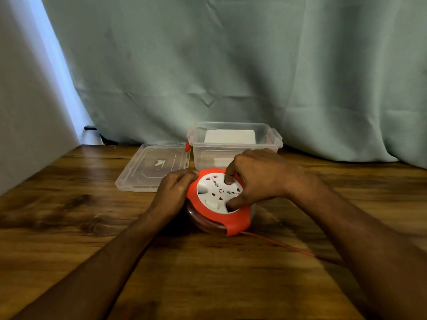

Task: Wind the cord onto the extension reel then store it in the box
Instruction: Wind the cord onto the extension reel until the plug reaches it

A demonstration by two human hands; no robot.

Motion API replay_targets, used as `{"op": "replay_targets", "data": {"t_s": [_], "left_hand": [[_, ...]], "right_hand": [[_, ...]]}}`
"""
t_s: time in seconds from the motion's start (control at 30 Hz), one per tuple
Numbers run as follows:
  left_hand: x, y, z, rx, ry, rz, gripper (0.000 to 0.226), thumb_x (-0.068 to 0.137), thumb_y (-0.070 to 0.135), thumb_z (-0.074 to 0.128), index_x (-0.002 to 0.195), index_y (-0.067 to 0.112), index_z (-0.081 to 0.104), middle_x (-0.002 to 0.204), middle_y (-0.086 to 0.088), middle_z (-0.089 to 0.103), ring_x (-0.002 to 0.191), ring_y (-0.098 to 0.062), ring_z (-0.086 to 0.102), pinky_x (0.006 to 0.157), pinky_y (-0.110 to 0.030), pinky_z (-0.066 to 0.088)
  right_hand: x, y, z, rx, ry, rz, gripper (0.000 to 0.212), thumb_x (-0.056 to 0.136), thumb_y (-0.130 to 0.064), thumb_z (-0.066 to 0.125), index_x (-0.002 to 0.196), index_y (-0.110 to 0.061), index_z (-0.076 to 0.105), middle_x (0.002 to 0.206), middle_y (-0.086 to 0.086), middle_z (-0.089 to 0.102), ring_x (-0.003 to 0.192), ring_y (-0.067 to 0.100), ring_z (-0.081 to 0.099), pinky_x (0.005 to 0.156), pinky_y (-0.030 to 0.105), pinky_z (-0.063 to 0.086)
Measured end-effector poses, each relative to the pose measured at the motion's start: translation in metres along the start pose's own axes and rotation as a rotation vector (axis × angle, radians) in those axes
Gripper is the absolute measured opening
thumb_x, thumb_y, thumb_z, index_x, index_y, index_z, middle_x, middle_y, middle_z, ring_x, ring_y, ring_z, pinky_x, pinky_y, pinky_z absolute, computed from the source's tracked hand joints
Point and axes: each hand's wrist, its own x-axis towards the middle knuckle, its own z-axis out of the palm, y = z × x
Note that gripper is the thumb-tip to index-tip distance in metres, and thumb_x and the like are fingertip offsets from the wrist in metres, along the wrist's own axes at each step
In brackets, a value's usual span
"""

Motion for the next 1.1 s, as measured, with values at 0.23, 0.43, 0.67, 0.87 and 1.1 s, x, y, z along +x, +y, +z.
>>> {"op": "replay_targets", "data": {"t_s": [0.23,0.43,0.67,0.87,1.1], "left_hand": [[0.001,-0.003,0.001,0.047,-0.040,0.025,0.030,0.107,0.026,0.049,0.100,0.023,0.078,0.093,0.000,0.082,0.086,-0.016,0.079,0.080,-0.032,0.061],[0.000,-0.004,0.001,0.063,-0.053,0.030,0.030,0.108,0.028,0.048,0.107,0.025,0.078,0.094,0.000,0.082,0.086,-0.016,0.079,0.082,-0.035,0.063],[-0.002,-0.001,0.000,0.096,-0.117,0.060,0.033,0.108,0.025,0.047,0.104,0.024,0.079,0.093,-0.001,0.082,0.086,-0.018,0.078,0.083,-0.036,0.061],[0.001,-0.005,0.000,0.058,-0.144,0.061,0.035,0.108,0.026,0.047,0.098,0.025,0.080,0.093,-0.006,0.082,0.088,-0.024,0.078,0.090,-0.053,0.060],[0.000,-0.005,0.000,0.029,-0.140,0.067,0.035,0.108,0.022,0.047,0.097,0.026,0.081,0.095,-0.009,0.082,0.090,-0.029,0.078,0.092,-0.059,0.058]], "right_hand": [[0.005,-0.002,0.007,0.120,-0.044,0.027,0.055,0.071,-0.081,0.071,0.065,-0.029,0.053,0.077,-0.013,0.065,0.071,0.006,0.064,0.054,0.020,0.036],[0.000,0.007,-0.005,0.245,0.006,-0.028,0.021,0.082,-0.043,0.079,0.099,-0.033,0.070,0.076,-0.017,0.062,0.074,0.004,0.060,0.057,0.025,0.044],[0.003,0.012,0.000,0.264,-0.121,-0.107,0.065,0.080,-0.020,0.079,0.133,-0.051,0.059,0.106,-0.023,0.062,0.084,0.002,0.057,0.063,0.024,0.048],[0.002,0.016,0.000,0.268,-0.145,-0.104,0.068,0.081,-0.024,0.079,0.139,-0.052,0.055,0.132,-0.018,0.064,0.082,-0.004,0.056,0.061,0.016,0.044],[-0.001,0.015,-0.002,0.239,-0.118,-0.097,0.067,0.080,-0.030,0.081,0.138,-0.052,0.056,0.134,-0.017,0.062,0.098,0.004,0.056,0.068,0.020,0.047]]}}
